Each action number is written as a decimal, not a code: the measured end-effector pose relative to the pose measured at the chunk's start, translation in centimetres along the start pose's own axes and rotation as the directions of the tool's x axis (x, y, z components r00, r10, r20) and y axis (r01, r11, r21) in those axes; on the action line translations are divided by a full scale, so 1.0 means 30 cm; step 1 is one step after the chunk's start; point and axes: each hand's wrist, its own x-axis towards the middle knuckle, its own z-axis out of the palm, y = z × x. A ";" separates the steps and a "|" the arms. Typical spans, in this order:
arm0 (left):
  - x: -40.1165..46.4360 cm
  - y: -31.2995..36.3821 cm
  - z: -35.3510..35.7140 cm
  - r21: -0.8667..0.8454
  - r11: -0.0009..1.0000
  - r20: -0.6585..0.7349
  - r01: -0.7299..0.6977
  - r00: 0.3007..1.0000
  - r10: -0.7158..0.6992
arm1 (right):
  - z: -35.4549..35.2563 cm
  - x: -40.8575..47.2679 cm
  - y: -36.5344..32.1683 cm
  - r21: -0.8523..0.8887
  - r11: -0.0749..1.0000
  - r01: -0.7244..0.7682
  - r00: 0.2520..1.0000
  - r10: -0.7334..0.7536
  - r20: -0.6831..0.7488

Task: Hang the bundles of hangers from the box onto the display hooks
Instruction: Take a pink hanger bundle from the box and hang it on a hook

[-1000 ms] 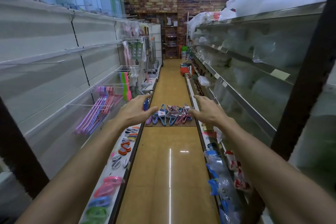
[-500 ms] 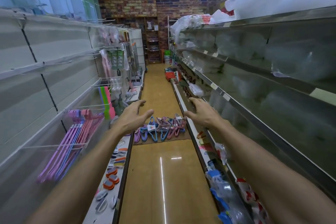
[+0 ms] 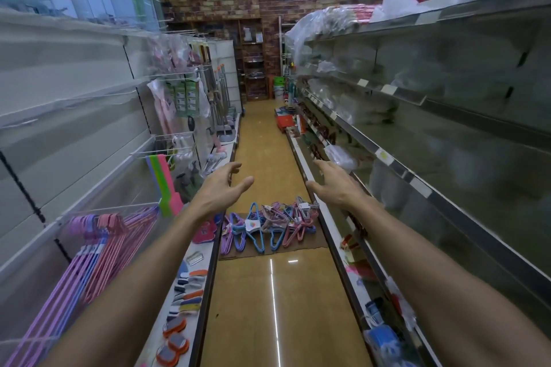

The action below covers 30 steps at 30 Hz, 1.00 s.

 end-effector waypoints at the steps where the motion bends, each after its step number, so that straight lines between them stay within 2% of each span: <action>1: 0.063 -0.012 0.009 -0.016 1.000 -0.004 0.001 1.000 -0.001 | 0.013 0.068 0.012 0.008 1.000 0.000 1.000 0.000 0.000; 8: 0.419 -0.147 0.081 -0.112 0.993 -0.010 0.048 0.999 -0.049 | 0.105 0.471 0.076 0.022 1.000 -0.014 1.000 0.013 0.016; 17: 0.973 -0.424 0.226 -0.187 0.980 -0.009 0.072 0.997 -0.075 | 0.333 1.043 0.152 0.040 0.999 -0.020 0.999 0.019 0.046; 22: 1.348 -0.594 0.295 -0.247 0.965 0.049 0.089 0.996 -0.079 | 0.441 1.385 0.184 0.050 0.996 -0.072 0.996 0.069 0.051; 30: 1.840 -0.823 0.456 -0.280 0.951 0.068 0.130 0.991 -0.115 | 0.662 1.834 0.295 0.068 0.987 -0.145 0.986 0.138 0.090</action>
